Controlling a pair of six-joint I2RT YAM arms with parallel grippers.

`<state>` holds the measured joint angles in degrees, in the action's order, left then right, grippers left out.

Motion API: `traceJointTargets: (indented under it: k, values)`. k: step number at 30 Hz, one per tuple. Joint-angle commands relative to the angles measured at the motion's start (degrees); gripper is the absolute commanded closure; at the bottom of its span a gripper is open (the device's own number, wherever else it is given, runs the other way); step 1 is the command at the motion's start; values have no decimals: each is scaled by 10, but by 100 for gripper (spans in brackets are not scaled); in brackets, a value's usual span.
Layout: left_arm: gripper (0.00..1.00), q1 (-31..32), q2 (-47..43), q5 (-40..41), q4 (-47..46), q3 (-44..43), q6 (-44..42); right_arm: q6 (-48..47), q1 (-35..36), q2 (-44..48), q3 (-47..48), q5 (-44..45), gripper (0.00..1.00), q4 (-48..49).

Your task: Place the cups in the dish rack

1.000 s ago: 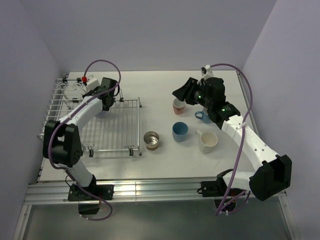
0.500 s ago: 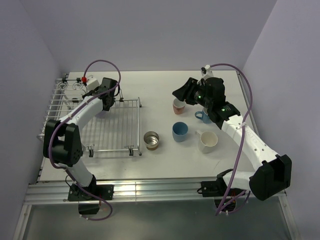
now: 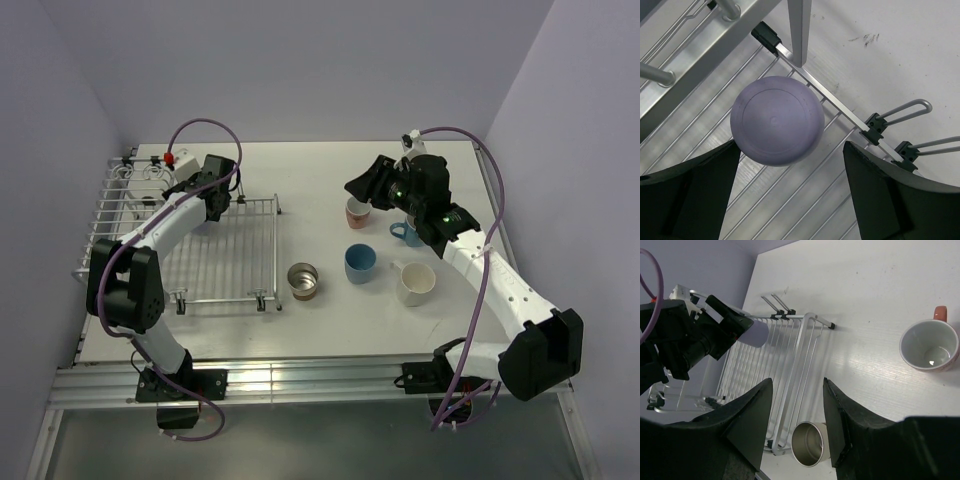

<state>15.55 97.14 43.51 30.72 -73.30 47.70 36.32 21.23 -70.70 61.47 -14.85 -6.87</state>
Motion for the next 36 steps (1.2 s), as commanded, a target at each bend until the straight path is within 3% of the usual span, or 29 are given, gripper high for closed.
traceJointTargets:
  k: [1,27,31,36]
  values:
    - [9,-10,-16,12,2,13,9,-9,4,-3,3,-4,48,25]
    - [8,63,-58,55,49,-4,31,-19,9,-5,17,6,48,0]
    - [8,81,-81,51,56,-2,28,-33,16,0,20,36,48,-27]
    - [11,99,-128,-21,51,-14,-14,-63,49,8,37,123,49,-107]
